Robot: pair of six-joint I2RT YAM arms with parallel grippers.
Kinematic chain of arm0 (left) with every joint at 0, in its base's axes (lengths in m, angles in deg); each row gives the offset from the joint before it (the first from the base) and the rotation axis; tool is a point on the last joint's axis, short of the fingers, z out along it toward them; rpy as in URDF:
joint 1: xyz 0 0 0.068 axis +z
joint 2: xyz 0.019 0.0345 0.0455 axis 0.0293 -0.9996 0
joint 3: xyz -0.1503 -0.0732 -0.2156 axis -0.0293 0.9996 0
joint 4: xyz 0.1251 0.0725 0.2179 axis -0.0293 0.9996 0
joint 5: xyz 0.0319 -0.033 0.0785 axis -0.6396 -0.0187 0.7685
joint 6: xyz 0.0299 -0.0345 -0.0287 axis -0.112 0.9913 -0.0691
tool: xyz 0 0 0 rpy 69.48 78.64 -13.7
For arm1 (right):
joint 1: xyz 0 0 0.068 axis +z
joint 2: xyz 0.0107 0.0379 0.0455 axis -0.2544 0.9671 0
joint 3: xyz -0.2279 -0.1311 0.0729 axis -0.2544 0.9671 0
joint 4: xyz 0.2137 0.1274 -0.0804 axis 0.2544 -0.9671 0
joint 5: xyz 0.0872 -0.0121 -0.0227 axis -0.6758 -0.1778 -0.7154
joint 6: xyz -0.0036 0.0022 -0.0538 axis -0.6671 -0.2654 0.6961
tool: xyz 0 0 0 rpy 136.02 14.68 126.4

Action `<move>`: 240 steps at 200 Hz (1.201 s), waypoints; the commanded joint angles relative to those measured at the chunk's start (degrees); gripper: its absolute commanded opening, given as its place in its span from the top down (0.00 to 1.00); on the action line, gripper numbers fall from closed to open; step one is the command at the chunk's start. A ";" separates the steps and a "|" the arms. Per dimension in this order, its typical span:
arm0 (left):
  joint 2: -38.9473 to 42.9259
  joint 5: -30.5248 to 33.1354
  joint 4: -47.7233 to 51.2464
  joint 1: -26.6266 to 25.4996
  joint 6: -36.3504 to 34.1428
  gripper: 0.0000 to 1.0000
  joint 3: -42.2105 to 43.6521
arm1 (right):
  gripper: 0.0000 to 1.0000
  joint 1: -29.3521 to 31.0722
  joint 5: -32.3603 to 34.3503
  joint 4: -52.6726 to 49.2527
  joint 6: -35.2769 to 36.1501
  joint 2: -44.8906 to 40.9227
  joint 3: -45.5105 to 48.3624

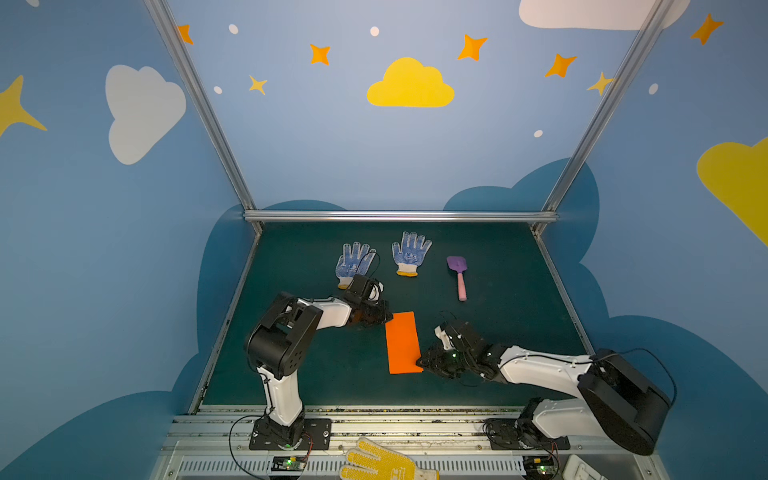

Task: Fold a paper plane with a square sheet of paper (fold left side to right side)

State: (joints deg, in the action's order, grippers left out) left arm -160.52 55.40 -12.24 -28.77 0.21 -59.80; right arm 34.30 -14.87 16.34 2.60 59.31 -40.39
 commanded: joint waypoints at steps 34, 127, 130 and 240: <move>-1.63 2.40 2.35 0.12 -0.82 0.96 1.27 | 0.51 3.37 1.93 -2.17 -5.01 0.12 0.29; -1.36 2.36 2.09 0.18 -0.61 0.96 2.10 | 0.51 3.95 5.59 -0.66 -6.27 8.95 -4.02; -1.36 2.31 2.09 0.12 -0.65 0.96 2.11 | 0.51 3.89 5.62 -0.45 -6.23 8.92 -4.05; -1.36 2.03 2.27 0.64 -0.92 0.96 1.72 | 0.51 3.90 6.43 -6.28 -8.25 1.27 -0.21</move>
State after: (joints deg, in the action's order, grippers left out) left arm -160.50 54.92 -13.24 -28.46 0.21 -59.16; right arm 37.92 -10.41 14.48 -4.88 60.25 -42.09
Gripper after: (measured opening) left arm 0.047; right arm 0.492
